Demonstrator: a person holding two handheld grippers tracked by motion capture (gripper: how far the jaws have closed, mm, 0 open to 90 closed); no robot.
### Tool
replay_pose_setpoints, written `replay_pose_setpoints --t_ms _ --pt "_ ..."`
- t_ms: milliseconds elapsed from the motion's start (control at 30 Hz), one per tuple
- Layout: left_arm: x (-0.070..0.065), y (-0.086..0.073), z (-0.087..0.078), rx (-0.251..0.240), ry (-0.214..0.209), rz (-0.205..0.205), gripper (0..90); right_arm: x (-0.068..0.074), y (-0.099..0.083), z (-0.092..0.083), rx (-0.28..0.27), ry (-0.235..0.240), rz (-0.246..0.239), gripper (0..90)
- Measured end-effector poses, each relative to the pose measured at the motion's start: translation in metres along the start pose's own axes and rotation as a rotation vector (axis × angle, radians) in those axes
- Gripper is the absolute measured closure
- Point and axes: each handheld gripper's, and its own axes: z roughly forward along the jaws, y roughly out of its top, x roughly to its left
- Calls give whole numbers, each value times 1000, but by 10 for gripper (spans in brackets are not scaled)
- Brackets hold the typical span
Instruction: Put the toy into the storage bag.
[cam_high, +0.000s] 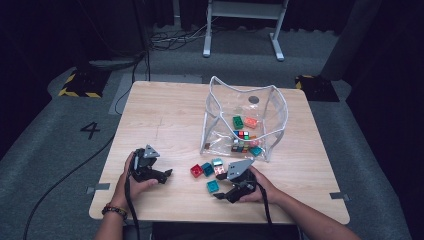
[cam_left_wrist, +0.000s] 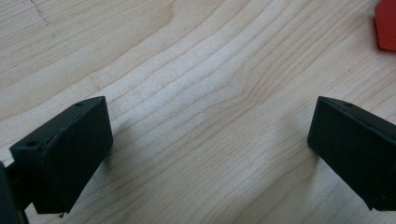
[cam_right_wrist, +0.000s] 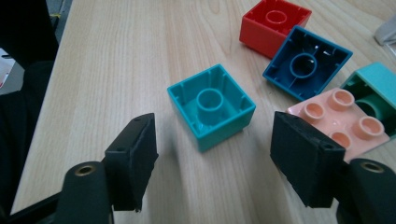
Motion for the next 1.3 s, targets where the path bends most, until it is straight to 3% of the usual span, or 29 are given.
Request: replay_pose_setpoints --t_ms 133,167,267,333,367,400,433,633,733,867,967,1167,1267,1300 --pt "0 0 0 0 0 0 3 1 3 5 -11 -10 0 297" --pt "0 0 0 0 0 0 3 0 3 5 -11 -6 -24 297" --pt "0 0 0 0 0 0 3 2 4 8 -21 -16 -7 298" --pt "0 0 0 0 0 0 3 -1 5 10 -23 -13 -68 302" --pt "0 0 0 0 0 0 3 -1 5 10 -25 -17 -62 303" --pt "0 0 0 0 0 0 3 3 6 10 -17 -17 -19 305" --pt "0 0 0 0 0 0 3 0 5 10 -13 -10 -49 310" --pt "0 0 0 0 0 0 3 2 6 8 -21 -7 -14 418" --pt "0 0 0 0 0 0 3 0 4 8 -28 -6 -44 459" --pt "0 0 0 0 0 0 3 1 4 7 -33 -2 -28 507" --pt "0 0 0 0 0 0 3 -2 3 7 -62 11 -48 577" --pt "0 0 0 0 0 0 3 -3 2 5 -60 15 -53 595" --pt "0 0 0 0 0 0 3 0 1 2 -53 11 -3 596" --pt "0 0 0 0 0 0 3 -3 0 1 -63 18 -31 596"
